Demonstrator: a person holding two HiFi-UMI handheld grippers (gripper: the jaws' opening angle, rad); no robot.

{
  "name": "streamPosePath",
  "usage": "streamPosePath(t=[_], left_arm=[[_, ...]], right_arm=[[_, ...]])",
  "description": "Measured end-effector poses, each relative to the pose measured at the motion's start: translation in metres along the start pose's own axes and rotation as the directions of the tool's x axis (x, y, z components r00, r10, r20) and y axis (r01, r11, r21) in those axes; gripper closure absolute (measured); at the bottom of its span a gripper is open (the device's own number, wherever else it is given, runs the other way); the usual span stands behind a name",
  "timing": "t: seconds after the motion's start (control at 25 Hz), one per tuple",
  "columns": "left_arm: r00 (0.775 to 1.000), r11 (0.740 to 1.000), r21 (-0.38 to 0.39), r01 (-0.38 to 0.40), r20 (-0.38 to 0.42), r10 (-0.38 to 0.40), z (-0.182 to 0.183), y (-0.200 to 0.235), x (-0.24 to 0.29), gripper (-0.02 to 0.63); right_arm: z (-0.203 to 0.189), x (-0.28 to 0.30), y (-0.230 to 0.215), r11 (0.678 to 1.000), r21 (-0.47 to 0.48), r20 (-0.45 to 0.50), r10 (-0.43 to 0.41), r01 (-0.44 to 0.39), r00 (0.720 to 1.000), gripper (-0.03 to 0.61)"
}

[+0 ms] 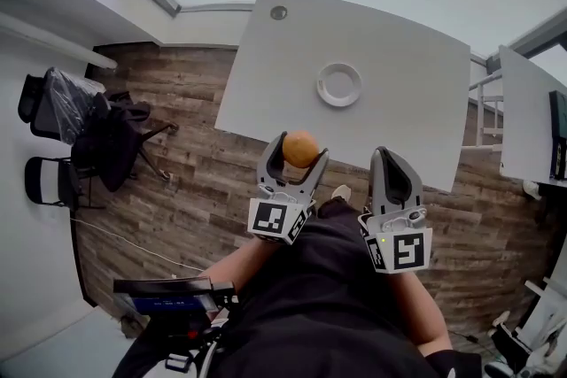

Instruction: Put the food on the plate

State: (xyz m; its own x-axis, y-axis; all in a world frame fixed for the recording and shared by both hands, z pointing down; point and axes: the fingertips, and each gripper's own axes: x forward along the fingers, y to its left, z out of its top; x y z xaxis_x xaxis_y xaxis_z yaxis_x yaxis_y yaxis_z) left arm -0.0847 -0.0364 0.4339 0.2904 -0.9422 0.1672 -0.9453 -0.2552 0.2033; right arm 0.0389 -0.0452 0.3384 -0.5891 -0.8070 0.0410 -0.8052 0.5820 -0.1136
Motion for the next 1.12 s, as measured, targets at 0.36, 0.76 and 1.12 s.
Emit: streamPosePath(t=[0.36, 0.76, 1.12], left_arm=[[0.992, 0.999, 0.033, 0.012, -0.128, -0.008, -0.054, 0.011, 0.039, 0.245], [0.98, 0.995, 0.07, 0.071, -0.191, -0.057, -0.081, 0.01, 0.093, 0.245], [0.968, 0.994, 0.083, 0.072, -0.246, -0.05, -0.103, 0.027, 0.145, 0.245]], right_arm=[[-0.01, -0.003, 0.002, 0.999, -0.038, -0.018, 0.02, -0.02, 1.0, 0.581], [0.003, 0.011, -0.019, 0.999, -0.035, -0.006, -0.011, 0.011, 1.0, 0.581], [-0.003, 0.023, -0.03, 0.999, -0.027, -0.038, -0.026, 0.025, 0.999, 0.581]])
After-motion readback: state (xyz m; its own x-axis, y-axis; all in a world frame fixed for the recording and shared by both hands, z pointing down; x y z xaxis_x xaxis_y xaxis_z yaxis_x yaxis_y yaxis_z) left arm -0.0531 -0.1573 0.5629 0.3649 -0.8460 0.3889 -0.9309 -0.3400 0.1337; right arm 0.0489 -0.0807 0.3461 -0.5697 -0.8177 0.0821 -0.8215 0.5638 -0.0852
